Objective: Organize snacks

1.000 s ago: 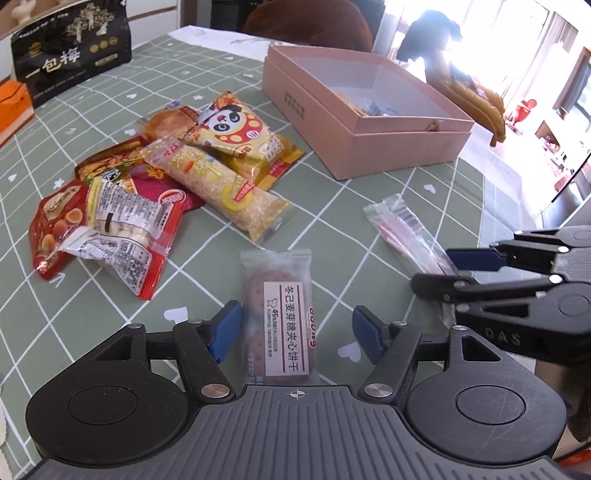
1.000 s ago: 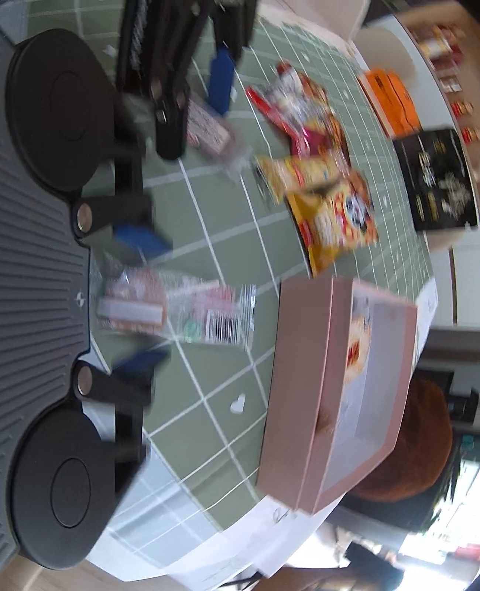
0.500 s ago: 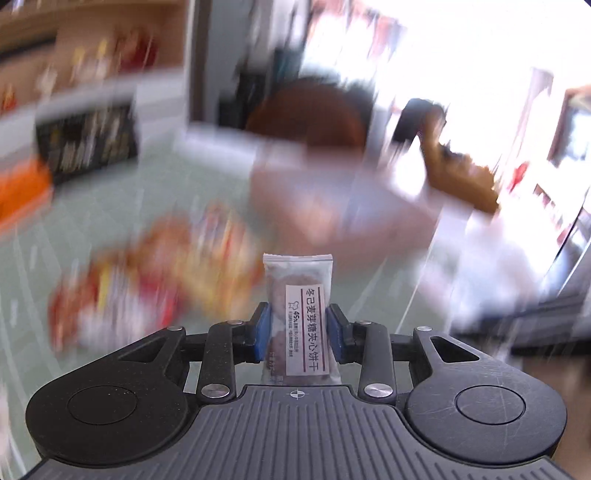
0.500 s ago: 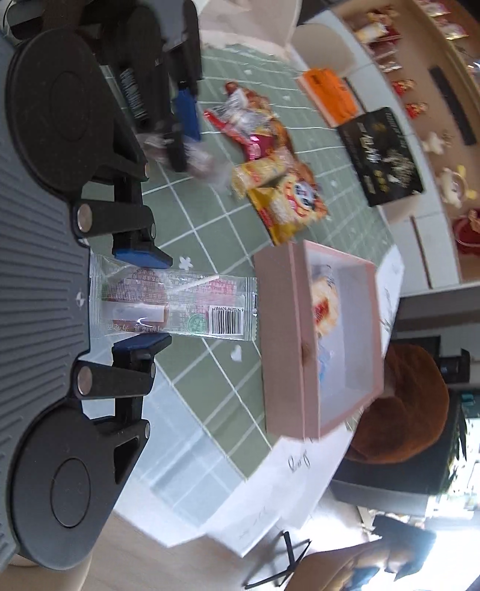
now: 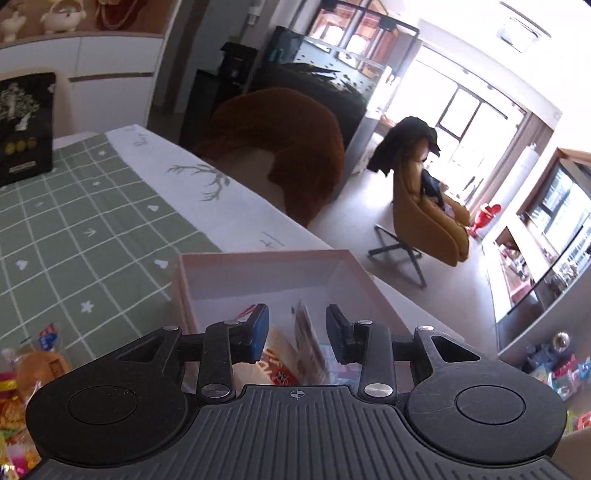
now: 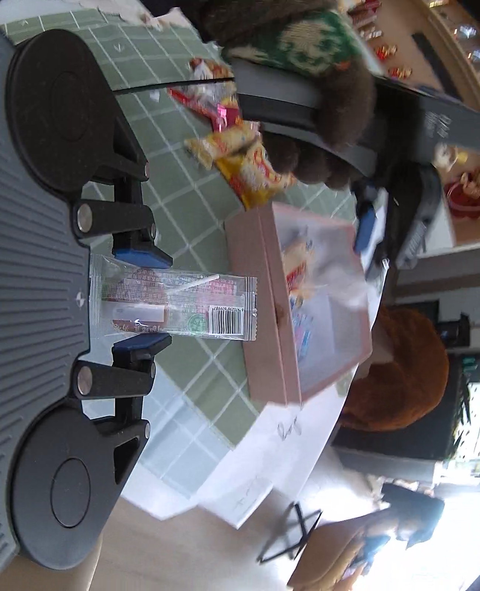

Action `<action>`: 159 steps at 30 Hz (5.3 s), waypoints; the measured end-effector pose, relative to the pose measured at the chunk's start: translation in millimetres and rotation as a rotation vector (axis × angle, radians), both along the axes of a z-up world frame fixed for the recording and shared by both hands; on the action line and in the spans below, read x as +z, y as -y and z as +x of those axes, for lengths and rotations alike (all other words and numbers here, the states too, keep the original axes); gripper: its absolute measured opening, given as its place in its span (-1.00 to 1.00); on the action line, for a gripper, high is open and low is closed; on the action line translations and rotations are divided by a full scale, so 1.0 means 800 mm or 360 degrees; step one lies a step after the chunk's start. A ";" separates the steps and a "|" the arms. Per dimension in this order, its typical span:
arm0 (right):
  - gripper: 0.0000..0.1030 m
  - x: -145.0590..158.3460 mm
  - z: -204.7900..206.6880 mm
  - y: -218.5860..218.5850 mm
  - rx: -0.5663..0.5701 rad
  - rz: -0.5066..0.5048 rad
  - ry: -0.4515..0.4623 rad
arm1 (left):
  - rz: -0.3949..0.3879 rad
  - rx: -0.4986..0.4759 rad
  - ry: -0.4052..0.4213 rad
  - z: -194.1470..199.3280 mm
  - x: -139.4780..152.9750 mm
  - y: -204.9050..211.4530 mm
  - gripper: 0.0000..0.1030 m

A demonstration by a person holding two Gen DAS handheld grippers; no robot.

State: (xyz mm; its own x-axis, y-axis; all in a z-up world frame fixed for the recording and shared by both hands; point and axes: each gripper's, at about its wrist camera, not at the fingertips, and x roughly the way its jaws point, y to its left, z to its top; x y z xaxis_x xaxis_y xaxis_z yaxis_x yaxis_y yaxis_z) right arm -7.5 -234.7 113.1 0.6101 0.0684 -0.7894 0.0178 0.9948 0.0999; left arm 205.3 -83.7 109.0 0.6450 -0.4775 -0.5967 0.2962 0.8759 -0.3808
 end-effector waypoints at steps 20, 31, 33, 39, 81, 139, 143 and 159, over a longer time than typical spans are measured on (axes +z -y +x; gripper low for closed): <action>-0.02 0.056 0.230 -0.042 0.0217 -0.0028 0.0011 | 0.0173 0.0477 -0.0304 -0.249 -0.076 -0.213 -0.25; 0.26 -0.023 0.288 -0.195 0.0388 0.0080 -0.0196 | 0.0094 0.0363 -0.0358 -0.226 -0.076 -0.208 -0.25; 0.22 -0.038 0.301 -0.212 0.0380 0.0007 -0.0210 | 0.0076 0.0380 -0.0364 -0.224 -0.077 -0.212 -0.25; -0.21 -0.045 0.268 -0.230 0.0509 -0.0076 -0.0268 | 0.0023 0.0461 -0.0383 -0.223 -0.079 -0.229 -0.25; 0.54 -0.059 0.023 -0.096 0.0488 -0.0019 -0.0039 | 0.0227 0.0122 -0.0458 -0.244 -0.078 -0.162 -0.35; 0.92 -0.075 0.044 -0.097 0.0330 -0.0164 -0.0327 | 0.0194 0.0206 -0.0474 -0.256 -0.076 -0.164 -0.34; 1.00 -0.079 0.040 -0.095 0.0270 -0.0148 -0.0304 | 0.0098 0.0229 -0.0469 -0.261 -0.080 -0.173 -0.34; 0.99 -0.079 0.035 -0.085 0.0386 -0.0159 -0.0302 | 0.0205 0.0311 -0.0467 -0.266 -0.074 -0.155 -0.34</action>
State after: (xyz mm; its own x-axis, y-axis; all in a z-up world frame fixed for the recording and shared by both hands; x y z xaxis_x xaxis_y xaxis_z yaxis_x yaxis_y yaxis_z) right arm 20.5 -167.0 49.8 0.4269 0.1103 -0.8976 -0.2118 0.9771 0.0193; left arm -7.7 40.1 49.5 0.5090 -0.2714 -0.8169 0.0136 0.9514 -0.3076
